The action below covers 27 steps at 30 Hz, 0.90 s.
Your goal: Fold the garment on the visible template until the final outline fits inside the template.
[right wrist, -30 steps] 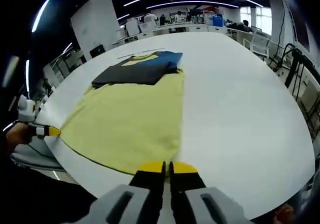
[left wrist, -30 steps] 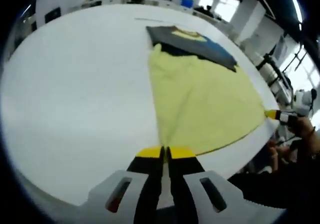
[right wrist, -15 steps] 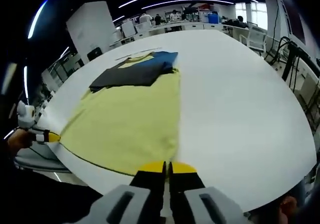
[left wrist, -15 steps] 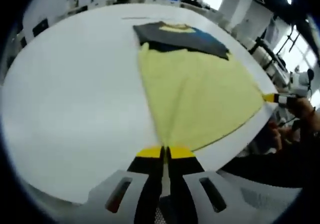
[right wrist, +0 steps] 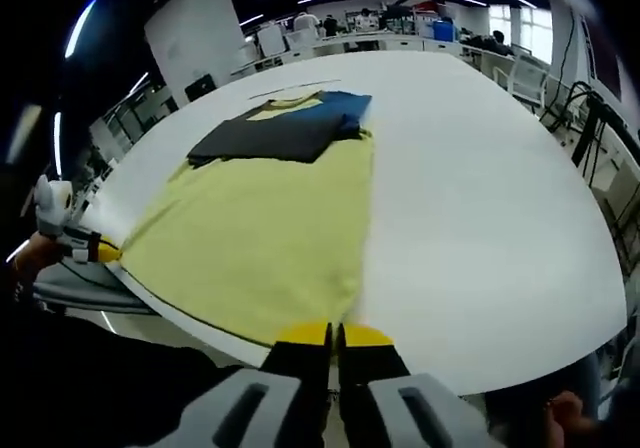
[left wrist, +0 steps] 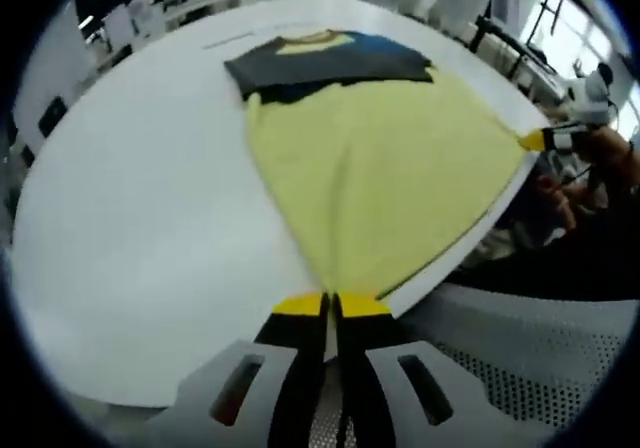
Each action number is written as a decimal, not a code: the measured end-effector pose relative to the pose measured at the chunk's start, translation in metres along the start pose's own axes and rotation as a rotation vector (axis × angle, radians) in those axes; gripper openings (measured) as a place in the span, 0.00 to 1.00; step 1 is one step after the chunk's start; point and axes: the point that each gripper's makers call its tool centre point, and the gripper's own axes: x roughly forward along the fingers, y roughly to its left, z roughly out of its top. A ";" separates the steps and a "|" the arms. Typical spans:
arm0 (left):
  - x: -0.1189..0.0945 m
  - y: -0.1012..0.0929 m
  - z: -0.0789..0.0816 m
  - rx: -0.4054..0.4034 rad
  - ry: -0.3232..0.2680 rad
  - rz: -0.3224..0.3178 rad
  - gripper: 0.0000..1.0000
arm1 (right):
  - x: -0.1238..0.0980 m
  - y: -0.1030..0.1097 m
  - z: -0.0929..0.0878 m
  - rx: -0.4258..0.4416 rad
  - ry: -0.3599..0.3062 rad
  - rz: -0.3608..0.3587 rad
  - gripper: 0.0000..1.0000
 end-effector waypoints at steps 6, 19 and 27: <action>-0.004 -0.003 -0.008 0.032 0.023 -0.022 0.00 | -0.004 0.002 -0.009 -0.008 0.024 0.001 0.00; -0.015 -0.011 -0.025 -0.043 0.047 -0.076 0.00 | -0.015 0.010 -0.026 -0.101 0.096 -0.005 0.00; -0.024 -0.001 0.002 -0.056 -0.003 -0.069 0.00 | -0.019 0.011 -0.005 -0.133 0.080 -0.034 0.00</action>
